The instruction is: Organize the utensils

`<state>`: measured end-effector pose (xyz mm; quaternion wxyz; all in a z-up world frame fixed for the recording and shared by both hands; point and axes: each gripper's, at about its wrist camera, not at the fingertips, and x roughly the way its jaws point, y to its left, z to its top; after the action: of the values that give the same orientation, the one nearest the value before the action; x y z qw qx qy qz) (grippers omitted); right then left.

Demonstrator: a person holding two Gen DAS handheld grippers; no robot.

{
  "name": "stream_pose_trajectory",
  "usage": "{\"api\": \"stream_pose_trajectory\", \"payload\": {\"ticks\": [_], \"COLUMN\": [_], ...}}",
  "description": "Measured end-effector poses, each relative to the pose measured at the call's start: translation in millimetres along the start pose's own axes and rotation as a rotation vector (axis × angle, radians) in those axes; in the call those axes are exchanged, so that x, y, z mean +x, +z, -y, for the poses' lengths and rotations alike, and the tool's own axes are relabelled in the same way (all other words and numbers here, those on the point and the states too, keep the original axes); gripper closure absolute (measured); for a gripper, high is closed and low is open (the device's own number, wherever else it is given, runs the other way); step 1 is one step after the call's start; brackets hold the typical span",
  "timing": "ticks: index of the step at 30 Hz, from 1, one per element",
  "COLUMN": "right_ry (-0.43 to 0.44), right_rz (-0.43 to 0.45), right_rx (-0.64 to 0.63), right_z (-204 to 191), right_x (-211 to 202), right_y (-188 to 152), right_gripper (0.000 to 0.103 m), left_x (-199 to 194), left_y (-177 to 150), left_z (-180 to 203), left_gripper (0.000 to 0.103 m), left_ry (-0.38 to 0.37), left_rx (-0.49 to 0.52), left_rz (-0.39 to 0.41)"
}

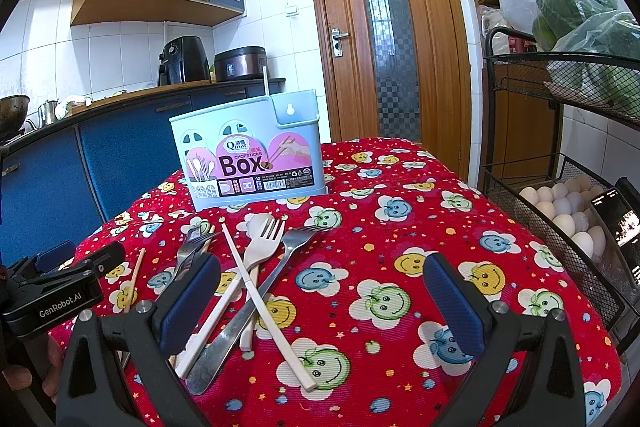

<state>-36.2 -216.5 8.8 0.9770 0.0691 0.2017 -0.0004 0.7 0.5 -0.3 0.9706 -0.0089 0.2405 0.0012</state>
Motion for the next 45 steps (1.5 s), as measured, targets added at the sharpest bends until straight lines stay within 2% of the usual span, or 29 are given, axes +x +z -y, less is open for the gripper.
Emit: {"api": "stream_pose_trajectory", "payload": {"ticks": [10, 18, 24, 37, 42, 45], "right_ry": [0.029, 0.082, 0.125, 0.202, 0.222, 0.225], "right_rz": [-0.066, -0.123, -0.203, -0.431, -0.492, -0.511], "right_rx": [0.014, -0.048, -0.137, -0.253, -0.293, -0.319], "right_z": [4.4, -3.6, -20.7, -39.8, -44.7, -48.1], "right_x": [8.8, 15.0, 27.6, 66.2, 79.6, 83.5], "right_y": [4.6, 24.4, 32.5, 28.3, 27.2, 30.6], "right_gripper": [0.000, 0.000, 0.016, 0.059, 0.068, 0.079], "left_x": [-1.1, 9.0, 15.9, 27.6, 35.1, 38.7], "left_y": [3.1, 8.8, 12.0, 15.5, 16.2, 16.4], "left_z": [3.8, 2.8, 2.8, -9.7, -10.4, -8.5], "left_gripper": [0.011, 0.011, 0.011, 0.013, 0.023, 0.028], "left_ry": [0.001, -0.033, -0.052, -0.073, -0.087, -0.093], "left_rx": [0.014, 0.012, 0.019, 0.011, 0.003, 0.009], "left_rz": [-0.008, -0.087, -0.144, -0.269, -0.327, -0.349]}}
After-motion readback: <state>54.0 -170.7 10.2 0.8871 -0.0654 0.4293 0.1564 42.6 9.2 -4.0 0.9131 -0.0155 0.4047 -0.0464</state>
